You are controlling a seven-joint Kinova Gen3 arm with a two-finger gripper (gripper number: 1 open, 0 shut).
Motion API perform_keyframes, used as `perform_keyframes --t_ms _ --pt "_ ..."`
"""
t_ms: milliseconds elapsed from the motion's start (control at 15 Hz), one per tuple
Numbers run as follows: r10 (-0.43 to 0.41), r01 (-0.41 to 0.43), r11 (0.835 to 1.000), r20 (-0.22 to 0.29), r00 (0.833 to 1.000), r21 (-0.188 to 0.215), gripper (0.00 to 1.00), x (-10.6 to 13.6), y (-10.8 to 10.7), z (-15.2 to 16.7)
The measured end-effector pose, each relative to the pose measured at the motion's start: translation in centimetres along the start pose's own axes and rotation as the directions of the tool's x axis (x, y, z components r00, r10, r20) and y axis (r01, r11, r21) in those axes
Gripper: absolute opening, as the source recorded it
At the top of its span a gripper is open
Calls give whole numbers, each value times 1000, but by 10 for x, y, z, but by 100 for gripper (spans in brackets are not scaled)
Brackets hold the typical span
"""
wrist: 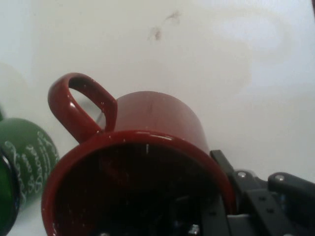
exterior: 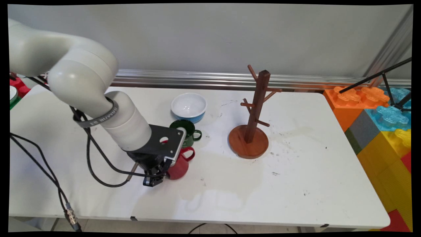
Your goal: Place the picked object on the table
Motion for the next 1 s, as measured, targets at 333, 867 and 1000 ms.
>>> perform_keyframes --t_ms 333,867,1000 --pt "17 -17 1000 1 1000 -7 0 4 -1 13" --pt "21 -21 1000 -27 999 2 100 11 -5 13" --pt "12 -11 1000 -47 999 8 100 13 -7 4"
